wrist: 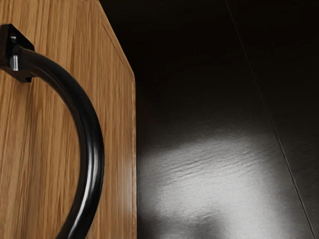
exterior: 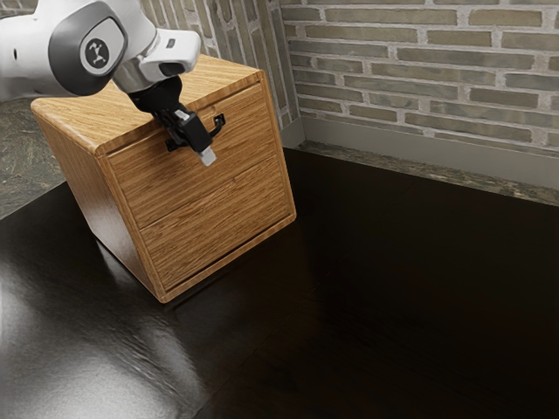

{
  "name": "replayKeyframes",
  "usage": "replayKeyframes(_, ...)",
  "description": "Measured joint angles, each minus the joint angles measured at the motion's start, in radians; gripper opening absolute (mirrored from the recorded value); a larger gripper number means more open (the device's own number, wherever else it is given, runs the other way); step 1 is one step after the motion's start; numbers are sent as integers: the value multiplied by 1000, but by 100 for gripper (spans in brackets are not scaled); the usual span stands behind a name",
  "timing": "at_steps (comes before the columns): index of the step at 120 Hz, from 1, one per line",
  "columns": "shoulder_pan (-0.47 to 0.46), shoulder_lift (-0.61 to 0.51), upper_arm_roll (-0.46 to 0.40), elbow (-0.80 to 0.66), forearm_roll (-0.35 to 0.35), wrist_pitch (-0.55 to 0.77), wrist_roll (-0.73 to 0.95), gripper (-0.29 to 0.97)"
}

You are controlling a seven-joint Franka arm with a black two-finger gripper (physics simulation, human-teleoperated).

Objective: Pull the drawer handle with one arm to open the drawer

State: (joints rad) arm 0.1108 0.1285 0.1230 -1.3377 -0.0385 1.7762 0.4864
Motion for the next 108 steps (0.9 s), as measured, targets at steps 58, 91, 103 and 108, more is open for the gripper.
replayKeyframes(58, -121, -98, -15, -117, 8, 20, -16, 53)
replayKeyframes(91, -243, -140, -24, -187, 11, 31, -36, 55)
replayKeyframes(103, -266, -172, -29, -208, 9, 38, -44, 46)
replayKeyframes(108, -263, -185, -39, -213, 8, 39, -47, 46)
